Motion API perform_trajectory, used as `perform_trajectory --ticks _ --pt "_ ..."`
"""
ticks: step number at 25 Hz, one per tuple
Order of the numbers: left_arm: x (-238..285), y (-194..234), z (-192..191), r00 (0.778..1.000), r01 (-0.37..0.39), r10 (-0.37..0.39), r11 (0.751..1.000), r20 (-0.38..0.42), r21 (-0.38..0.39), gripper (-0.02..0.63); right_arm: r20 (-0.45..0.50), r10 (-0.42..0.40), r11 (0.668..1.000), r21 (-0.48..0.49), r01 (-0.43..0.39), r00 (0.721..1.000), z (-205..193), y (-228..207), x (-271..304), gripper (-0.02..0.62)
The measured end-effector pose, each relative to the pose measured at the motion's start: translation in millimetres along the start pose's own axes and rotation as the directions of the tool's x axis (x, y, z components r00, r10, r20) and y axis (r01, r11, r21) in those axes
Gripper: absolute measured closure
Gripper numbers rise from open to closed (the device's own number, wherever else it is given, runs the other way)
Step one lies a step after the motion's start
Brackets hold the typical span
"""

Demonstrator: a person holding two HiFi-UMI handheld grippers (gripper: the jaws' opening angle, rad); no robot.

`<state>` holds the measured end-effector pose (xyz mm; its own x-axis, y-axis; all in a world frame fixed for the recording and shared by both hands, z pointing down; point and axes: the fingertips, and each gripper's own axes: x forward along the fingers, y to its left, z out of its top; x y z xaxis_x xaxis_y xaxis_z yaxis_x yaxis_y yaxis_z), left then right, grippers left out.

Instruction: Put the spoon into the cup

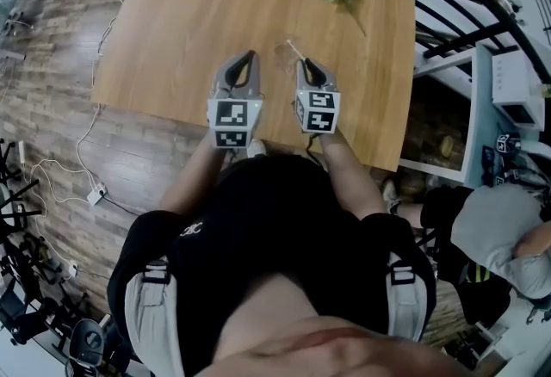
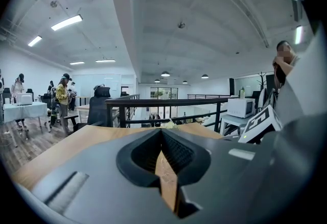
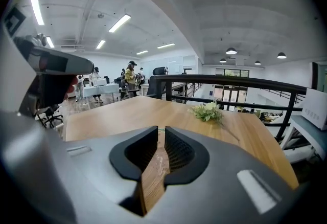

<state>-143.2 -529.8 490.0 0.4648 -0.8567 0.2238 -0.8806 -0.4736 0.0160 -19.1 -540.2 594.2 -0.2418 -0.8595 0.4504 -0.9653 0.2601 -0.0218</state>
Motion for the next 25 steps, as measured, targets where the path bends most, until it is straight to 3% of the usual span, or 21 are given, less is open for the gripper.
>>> perform_trajectory --ticks 25 --pt "-1.1 19.7 7.7 1.000 -0.007 0.007 0.999 0.014 0.033 0.594 -0.185 -0.012 0.998 0.061 0.023 0.983 -47.9 4.8 63.6 0.548"
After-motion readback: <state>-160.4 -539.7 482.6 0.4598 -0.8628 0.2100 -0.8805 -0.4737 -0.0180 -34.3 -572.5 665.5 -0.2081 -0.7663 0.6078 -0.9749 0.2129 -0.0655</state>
